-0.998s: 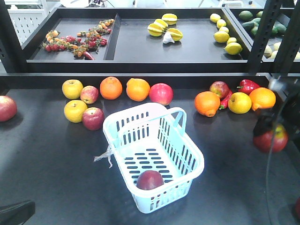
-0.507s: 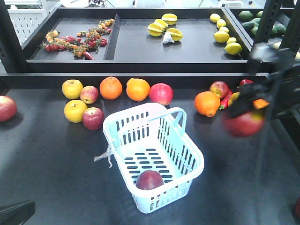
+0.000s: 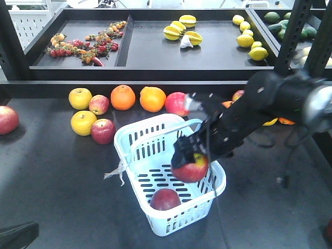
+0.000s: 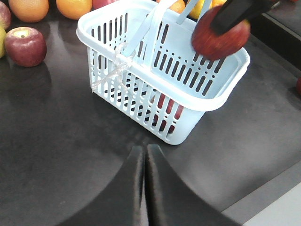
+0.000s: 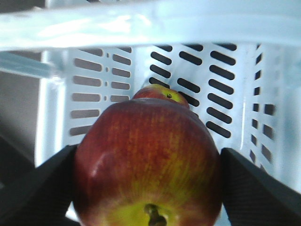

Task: Pick three apples into basket with both arms
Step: 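Lower the apple into the basket and open the right gripper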

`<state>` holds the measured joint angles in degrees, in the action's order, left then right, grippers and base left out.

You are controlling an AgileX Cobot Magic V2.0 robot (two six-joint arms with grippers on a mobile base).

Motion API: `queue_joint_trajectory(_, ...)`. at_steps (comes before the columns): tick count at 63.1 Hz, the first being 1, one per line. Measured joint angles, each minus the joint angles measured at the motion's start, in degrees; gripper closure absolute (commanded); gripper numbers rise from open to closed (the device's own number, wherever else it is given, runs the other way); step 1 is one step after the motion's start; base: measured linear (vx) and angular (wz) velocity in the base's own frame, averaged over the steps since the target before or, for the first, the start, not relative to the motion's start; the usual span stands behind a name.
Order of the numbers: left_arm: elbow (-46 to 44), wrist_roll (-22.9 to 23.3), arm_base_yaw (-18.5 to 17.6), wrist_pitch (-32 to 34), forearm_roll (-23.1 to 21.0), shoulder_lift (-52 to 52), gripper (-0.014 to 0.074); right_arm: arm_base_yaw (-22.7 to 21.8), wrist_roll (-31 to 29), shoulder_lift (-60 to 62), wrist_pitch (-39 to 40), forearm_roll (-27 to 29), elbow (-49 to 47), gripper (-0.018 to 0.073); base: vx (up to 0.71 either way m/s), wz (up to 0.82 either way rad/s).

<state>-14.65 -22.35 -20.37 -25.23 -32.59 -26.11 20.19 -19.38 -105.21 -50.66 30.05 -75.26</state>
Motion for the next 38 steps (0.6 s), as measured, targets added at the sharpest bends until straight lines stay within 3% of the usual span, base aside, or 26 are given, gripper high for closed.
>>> queue_joint_trajectory(5, 0.0, 0.0, 0.0, 0.0, 0.0, 0.0, 0.0603, 0.0, -0.1, -1.8, 0.2, 0.1, 0.0, 0.0377, 0.00, 0.00)
queue_joint_trajectory(23, 0.0, 0.0, 0.0, 0.0, 0.0, 0.0, 0.0603, 0.0, -2.7, -2.8, 1.0, 0.2, 0.0, -0.0088, 0.00, 0.00)
queue_joint_trajectory(30, 0.0, 0.0, 0.0, 0.0, 0.0, 0.0, 0.0603, 0.0, -2.7, -2.8, 1.2, 0.4, 0.0, -0.0160, 0.00, 0.00)
queue_joint_trajectory(38, 0.0, 0.0, 0.0, 0.0, 0.0, 0.0, 0.0603, 0.0, -2.8, -2.8, 1.2, 0.4, 0.0, -0.0160, 0.00, 0.00)
